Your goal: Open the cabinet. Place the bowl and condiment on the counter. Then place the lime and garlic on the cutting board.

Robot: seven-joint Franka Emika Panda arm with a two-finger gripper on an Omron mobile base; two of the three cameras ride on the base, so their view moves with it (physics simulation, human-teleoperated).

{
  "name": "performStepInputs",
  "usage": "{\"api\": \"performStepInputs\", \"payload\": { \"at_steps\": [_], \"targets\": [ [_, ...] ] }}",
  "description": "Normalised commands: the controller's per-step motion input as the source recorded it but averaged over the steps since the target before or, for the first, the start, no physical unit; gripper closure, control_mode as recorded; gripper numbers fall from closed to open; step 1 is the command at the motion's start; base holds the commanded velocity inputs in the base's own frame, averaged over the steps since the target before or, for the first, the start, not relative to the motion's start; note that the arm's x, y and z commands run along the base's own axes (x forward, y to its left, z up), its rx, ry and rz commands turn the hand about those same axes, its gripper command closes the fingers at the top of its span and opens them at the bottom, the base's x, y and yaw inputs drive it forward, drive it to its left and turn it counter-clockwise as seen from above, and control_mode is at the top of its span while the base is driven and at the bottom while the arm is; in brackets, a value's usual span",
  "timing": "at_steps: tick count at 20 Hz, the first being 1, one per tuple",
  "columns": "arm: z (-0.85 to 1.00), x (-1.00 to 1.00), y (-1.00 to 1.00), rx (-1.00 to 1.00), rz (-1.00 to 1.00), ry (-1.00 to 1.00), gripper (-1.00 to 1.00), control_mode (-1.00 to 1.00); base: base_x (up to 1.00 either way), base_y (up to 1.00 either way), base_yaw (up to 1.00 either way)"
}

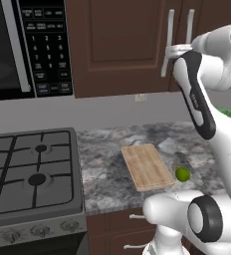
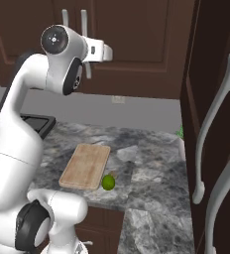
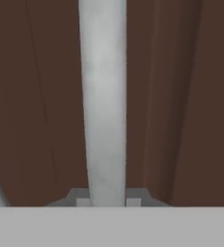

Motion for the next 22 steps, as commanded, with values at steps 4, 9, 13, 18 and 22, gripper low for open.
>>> {"api": "performStepInputs", "payload": {
  "at_steps": [4, 9, 13, 18, 22],
  "targets": [
    [0.23, -0.42, -0.27, 0.0, 0.06, -0.1, 1.0, -1.0, 0.0, 0.0, 0.0],
    [0.29, -0.52, -0.29, 0.0, 0.04, -0.08, 1.0, -1.0, 0.0, 0.0, 0.0],
    [0.35, -0.6, -0.3, 0.01, 0.01, -0.01, 1.0, -1.0, 0.0, 0.0, 0.0],
    [0.34, -0.51, -0.38, 0.02, 0.0, 0.0, 1.0, -1.0, 0.0, 0.0, 0.0],
    [0.31, -0.54, -0.41, 0.04, 0.0, 0.0, 1.0, -1.0, 0.0, 0.0, 0.0]
  ]
}}
